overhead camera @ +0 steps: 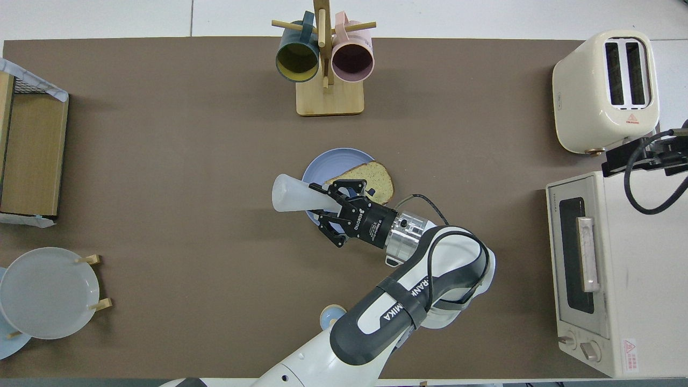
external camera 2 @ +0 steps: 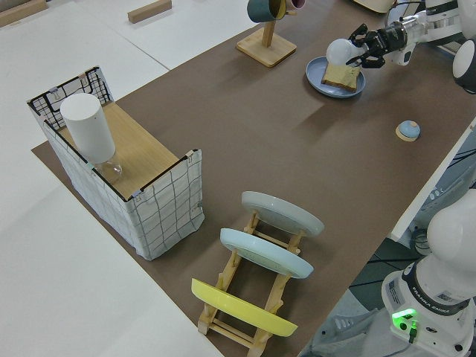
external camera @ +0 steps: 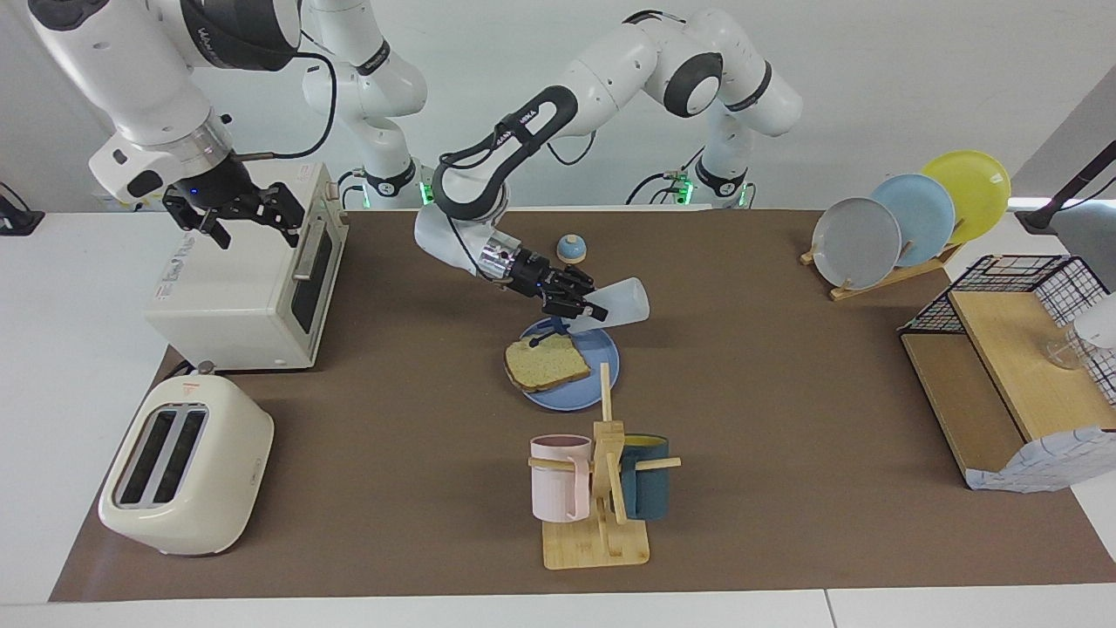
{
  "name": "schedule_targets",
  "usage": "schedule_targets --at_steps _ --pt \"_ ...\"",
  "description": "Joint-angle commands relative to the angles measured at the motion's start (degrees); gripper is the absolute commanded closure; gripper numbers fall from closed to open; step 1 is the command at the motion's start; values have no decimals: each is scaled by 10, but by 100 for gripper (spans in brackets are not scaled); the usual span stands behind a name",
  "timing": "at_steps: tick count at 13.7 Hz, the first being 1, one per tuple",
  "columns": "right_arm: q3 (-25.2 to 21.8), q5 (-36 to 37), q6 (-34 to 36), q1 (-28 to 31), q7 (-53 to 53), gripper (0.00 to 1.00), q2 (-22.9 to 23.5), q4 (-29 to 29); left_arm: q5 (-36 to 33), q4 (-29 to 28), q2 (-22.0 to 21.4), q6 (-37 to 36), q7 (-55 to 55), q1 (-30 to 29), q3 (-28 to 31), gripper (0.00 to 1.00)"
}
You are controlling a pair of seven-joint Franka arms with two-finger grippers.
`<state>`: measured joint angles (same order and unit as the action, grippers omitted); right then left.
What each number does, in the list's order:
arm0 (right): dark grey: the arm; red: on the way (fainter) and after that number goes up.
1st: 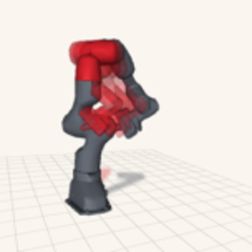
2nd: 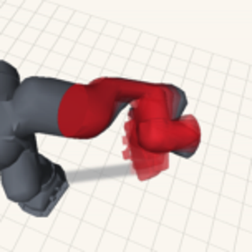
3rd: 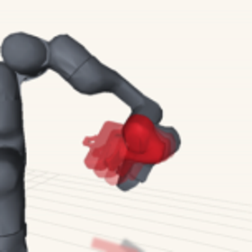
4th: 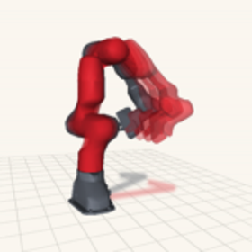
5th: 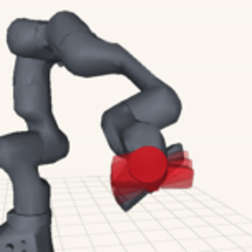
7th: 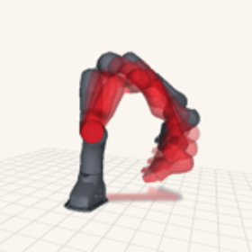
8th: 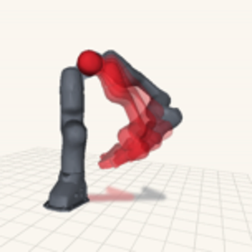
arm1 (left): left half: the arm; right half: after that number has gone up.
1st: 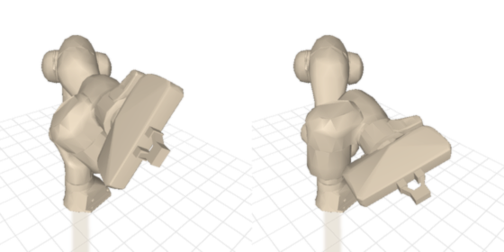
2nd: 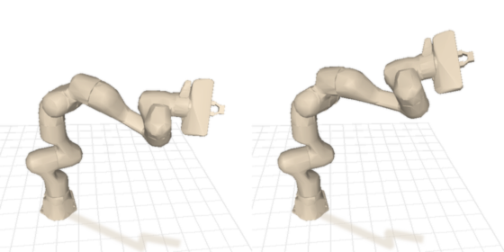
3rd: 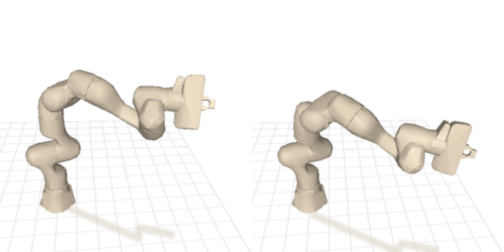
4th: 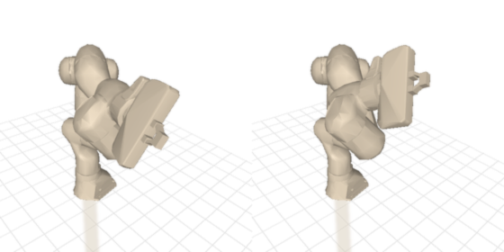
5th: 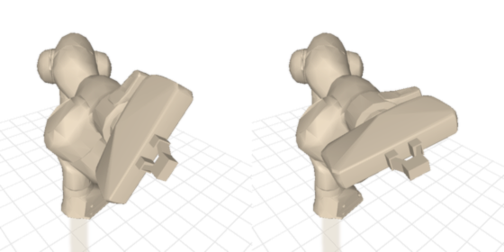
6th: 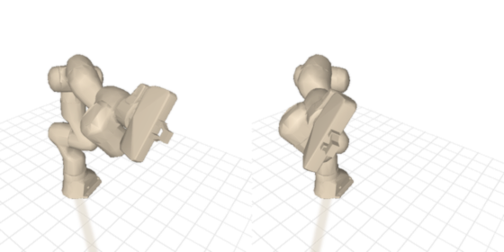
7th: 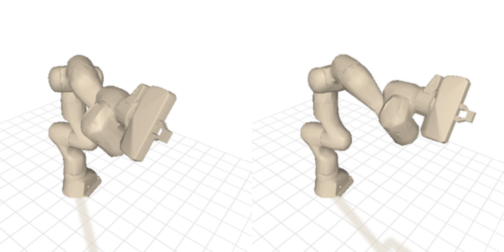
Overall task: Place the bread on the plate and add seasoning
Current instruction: 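Tilt the bottle over the toast and shake it with the left gripper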
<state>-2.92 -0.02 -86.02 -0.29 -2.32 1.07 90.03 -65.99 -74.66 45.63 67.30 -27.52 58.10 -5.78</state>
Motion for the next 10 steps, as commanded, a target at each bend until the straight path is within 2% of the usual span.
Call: schedule_targets --at_steps 1,5,8,10 --pt "5 4 -11 4 -9 0 -10 11 -29 -49 -14 39 -6 -20 9 100" --pt "5 4 -11 4 -7 0 -10 11 -48 -45 -12 48 -7 -58 11 100" --pt "5 4 -6 4 -8 0 -11 11 -39 -41 -14 36 -8 -43 10 100" --pt "5 4 -6 5 -8 0 -10 11 -33 -39 -15 26 -8 -12 8 100"
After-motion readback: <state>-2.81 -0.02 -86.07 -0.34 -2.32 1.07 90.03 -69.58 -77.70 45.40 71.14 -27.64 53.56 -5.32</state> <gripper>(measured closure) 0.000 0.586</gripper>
